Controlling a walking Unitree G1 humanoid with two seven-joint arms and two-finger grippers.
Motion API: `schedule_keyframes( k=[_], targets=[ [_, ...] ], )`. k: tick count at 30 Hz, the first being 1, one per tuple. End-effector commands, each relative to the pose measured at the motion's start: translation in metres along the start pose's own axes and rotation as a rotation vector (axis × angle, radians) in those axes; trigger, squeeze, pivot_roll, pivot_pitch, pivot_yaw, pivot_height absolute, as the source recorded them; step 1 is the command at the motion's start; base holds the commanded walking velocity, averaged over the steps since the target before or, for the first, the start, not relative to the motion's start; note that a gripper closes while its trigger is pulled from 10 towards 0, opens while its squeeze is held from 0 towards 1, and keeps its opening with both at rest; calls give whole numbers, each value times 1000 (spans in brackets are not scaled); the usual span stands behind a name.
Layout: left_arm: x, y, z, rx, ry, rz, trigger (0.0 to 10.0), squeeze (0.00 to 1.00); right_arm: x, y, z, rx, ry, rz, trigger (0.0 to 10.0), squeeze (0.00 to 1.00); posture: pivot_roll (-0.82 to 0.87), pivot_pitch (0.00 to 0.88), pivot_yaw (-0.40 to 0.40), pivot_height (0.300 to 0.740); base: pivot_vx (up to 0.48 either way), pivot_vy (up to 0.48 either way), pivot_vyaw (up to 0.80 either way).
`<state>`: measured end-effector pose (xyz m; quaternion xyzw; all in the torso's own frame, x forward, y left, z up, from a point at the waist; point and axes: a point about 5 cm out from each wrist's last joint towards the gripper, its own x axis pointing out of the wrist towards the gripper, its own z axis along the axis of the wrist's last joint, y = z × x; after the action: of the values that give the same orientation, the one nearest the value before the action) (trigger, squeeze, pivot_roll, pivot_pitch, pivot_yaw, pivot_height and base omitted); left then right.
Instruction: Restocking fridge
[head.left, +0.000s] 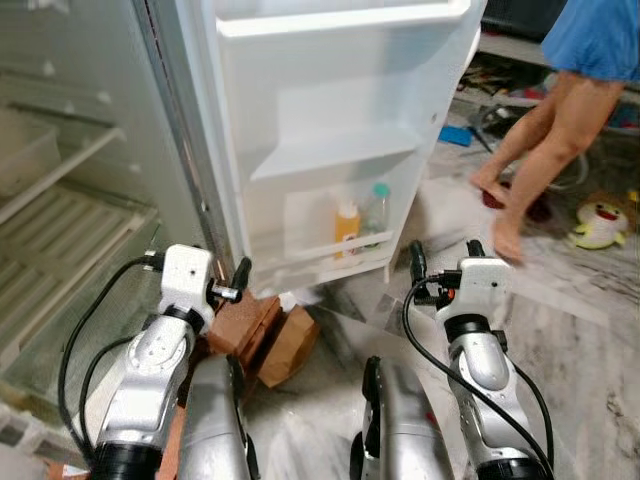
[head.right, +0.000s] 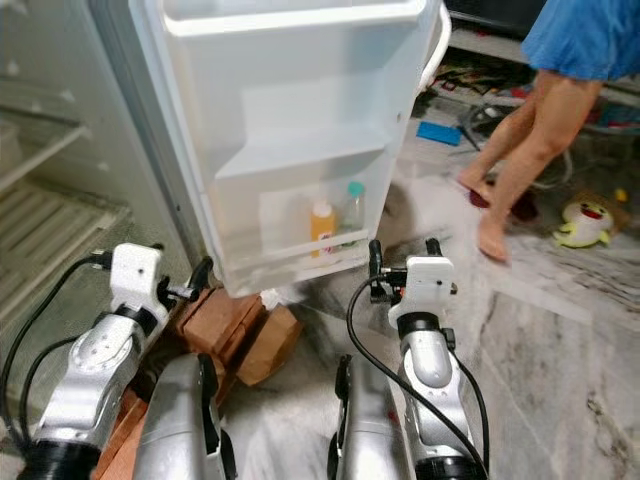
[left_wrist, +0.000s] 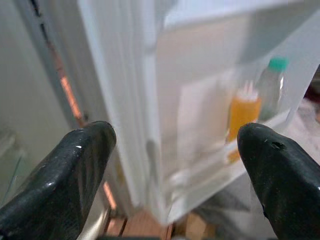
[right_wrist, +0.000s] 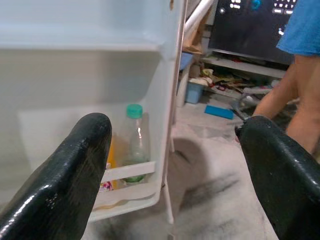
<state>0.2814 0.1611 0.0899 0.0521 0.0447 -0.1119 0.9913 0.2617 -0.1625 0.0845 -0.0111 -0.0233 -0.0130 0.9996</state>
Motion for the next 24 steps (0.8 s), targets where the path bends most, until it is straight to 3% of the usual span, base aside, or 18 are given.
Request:
schedule_keyframes(
  k=[1, 5, 15, 24],
  targets=[
    [2, -3, 0, 7, -6, -9, 10000, 0, -1, -6, 1, 3, 9, -31, 10000, 0, -17, 0, -63, 644, 0, 0, 0],
    [1, -9, -8, 3, 8, -37, 10000, 0, 7, -9, 2, 20, 15, -47, 10000, 0, -14, 0, -68, 673, 0, 0, 0],
    [-2, -8, -17, 3, 22, -28, 10000, 0, 2, -21, -6, 47, 58, -97, 10000, 0, -24, 0, -71, 712, 0, 0, 0],
    [9, -8, -9, 41, -9, -44, 10000, 0, 16, -11, 4, 59, 35, -59, 10000, 0, -43, 0, -58, 740, 0, 0, 0]
  ],
)
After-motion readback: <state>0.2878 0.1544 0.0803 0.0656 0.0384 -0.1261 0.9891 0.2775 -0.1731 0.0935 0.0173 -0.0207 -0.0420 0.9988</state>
